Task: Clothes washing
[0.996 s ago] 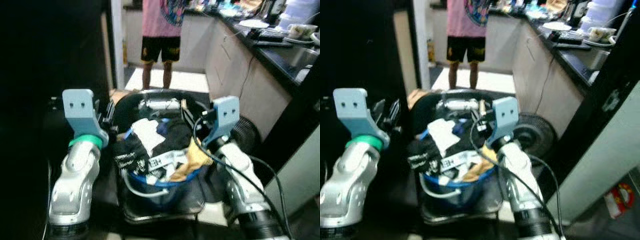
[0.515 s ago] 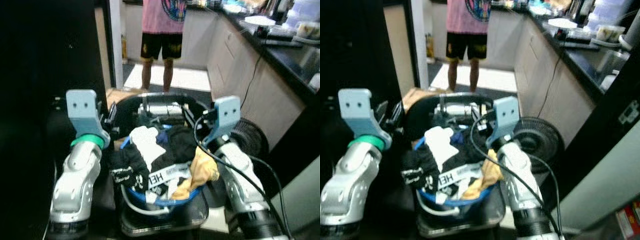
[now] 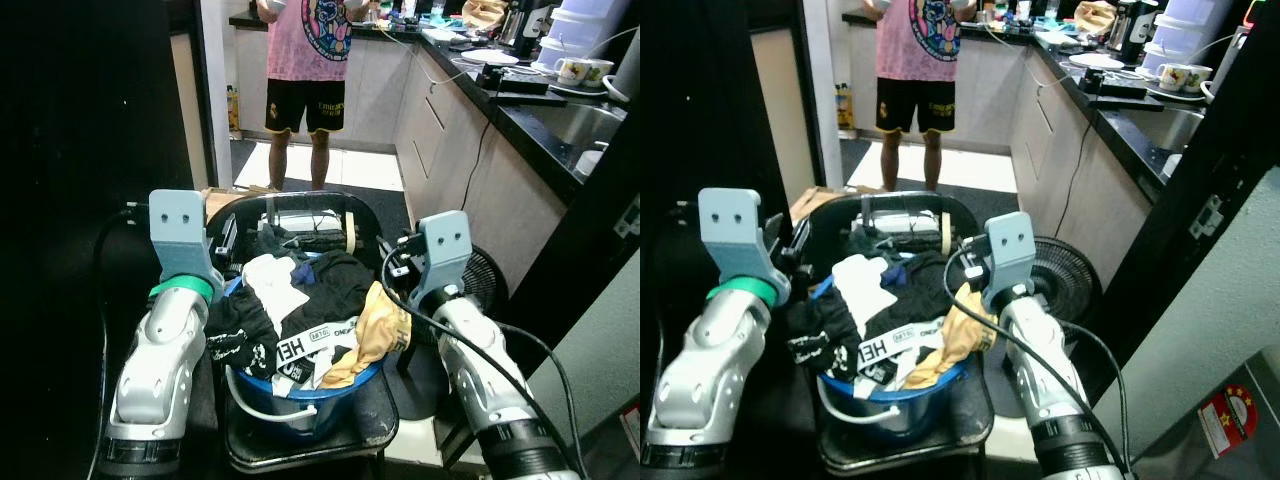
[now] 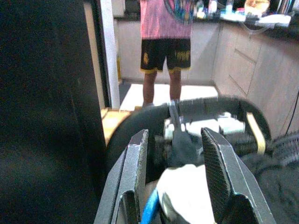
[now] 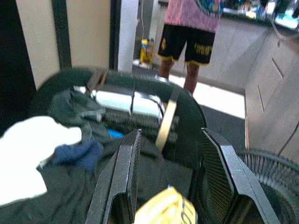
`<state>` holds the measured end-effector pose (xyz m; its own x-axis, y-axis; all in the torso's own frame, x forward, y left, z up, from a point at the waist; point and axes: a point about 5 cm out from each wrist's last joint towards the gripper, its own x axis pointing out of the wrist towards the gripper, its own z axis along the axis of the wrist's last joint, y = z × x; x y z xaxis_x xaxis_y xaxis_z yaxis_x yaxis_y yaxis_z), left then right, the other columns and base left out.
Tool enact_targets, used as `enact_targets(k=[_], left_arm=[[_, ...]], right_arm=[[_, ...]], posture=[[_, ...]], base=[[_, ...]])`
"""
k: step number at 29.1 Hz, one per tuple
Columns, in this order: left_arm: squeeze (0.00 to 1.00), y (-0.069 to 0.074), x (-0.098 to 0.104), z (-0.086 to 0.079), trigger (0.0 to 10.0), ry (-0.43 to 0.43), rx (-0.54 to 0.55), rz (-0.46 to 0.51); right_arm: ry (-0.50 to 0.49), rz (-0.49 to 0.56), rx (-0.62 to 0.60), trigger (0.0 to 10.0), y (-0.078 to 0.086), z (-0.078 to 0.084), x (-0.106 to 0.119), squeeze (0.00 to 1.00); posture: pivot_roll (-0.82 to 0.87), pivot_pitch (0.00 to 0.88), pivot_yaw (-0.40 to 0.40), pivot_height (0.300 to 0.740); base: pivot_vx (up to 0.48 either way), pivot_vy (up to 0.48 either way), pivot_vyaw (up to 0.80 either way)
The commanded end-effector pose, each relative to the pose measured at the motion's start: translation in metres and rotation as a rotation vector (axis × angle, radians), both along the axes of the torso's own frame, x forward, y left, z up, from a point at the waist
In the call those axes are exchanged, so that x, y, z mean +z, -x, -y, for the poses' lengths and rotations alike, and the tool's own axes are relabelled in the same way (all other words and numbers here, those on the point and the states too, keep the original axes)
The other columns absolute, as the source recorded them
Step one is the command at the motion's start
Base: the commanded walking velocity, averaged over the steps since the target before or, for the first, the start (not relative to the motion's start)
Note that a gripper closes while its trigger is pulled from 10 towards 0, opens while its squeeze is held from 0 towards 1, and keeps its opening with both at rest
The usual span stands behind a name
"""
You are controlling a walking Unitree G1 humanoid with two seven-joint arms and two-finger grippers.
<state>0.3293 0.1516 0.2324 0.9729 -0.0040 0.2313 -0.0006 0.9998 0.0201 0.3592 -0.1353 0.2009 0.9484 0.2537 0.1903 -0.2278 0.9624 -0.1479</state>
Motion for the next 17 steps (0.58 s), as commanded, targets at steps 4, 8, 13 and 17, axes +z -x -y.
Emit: enact_targets(k=[4, 8, 13, 17], left_arm=[[0.00, -0.001, -0.045, 0.005, 10.0, -0.130, 0.003, -0.164], [0.00, 0.001, -0.061, 0.005, 10.0, -0.109, 0.003, -0.244], [0.00, -0.003, -0.071, 0.006, 10.0, -0.042, -0.010, -0.327], [1.00, -0.015, -0.063, 0.014, 10.0, -0.004, -0.116, -0.325]], right_arm=[[0.046, -0.148, -0.020, 10.0, 0.006, 0.009, -0.038, 0.00], [0.054, -0.219, -0.009, 10.0, 0.009, 0.010, -0.052, 0.00], [0.067, -0.282, 0.017, 10.0, 0.010, 0.008, -0.063, 0.00], [0.063, -0.283, 0.050, 10.0, 0.003, -0.003, -0.064, 0.00]], posture=[[-0.01, 0.060, -0.009, 0.740], [-0.01, 0.060, -0.012, 0.740], [-0.01, 0.063, -0.024, 0.740], [-0.01, 0.070, -0.026, 0.740]], base=[[0.000, 0.000, 0.00], [0.000, 0.000, 0.00], [0.000, 0.000, 0.00], [0.000, 0.000, 0.00]])
